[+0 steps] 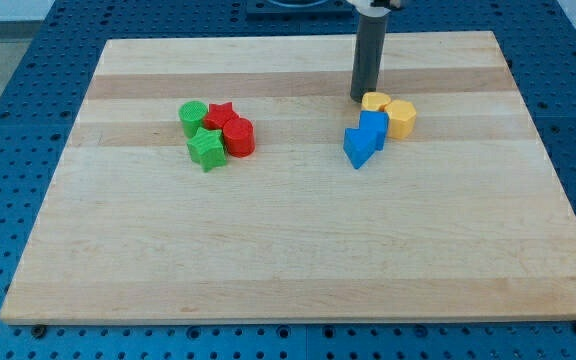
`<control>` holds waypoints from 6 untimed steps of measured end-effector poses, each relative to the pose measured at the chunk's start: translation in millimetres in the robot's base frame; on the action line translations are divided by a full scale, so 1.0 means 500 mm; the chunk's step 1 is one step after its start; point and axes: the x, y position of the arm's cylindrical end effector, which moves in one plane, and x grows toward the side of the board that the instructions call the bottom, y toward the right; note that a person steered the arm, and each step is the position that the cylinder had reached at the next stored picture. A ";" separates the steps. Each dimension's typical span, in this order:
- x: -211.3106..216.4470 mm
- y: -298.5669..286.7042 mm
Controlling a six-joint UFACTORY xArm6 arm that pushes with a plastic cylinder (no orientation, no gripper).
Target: Move your arm to center
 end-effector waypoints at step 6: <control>-0.008 -0.368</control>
